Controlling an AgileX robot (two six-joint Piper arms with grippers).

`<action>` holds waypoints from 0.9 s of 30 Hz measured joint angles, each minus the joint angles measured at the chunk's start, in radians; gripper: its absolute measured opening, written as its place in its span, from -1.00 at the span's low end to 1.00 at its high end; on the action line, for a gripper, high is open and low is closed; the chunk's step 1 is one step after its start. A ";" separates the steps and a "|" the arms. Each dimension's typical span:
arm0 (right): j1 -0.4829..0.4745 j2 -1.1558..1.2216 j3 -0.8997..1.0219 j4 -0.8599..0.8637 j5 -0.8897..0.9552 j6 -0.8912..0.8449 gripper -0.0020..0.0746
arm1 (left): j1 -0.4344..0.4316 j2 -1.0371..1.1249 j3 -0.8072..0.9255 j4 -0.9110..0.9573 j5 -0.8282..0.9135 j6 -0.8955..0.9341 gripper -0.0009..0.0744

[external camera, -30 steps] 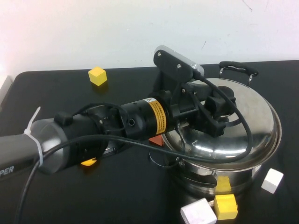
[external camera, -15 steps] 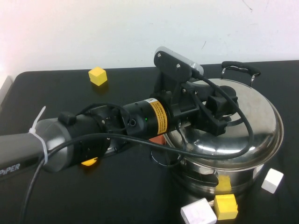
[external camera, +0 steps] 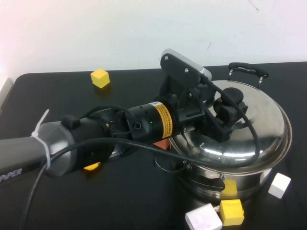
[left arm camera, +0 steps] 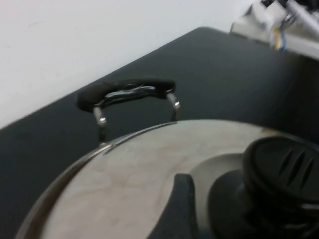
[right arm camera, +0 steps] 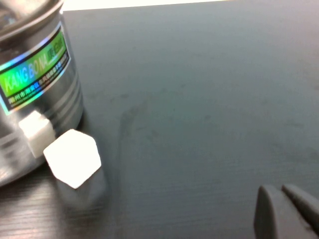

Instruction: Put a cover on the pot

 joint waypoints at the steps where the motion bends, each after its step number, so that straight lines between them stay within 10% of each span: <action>1: 0.000 0.000 0.000 0.000 0.000 0.000 -0.95 | 0.000 -0.009 0.002 0.000 0.014 0.026 0.63; 13: 0.000 0.000 0.000 0.000 0.000 0.000 -0.95 | 0.000 -0.311 0.008 -0.067 0.173 0.190 0.53; 22: 0.000 0.000 0.000 0.000 0.000 0.000 -0.95 | 0.000 -0.649 0.008 -0.083 0.606 0.242 -0.78; 27: 0.000 0.000 0.000 0.000 0.000 0.000 -0.95 | 0.000 -0.811 0.010 -0.102 0.907 0.188 -0.95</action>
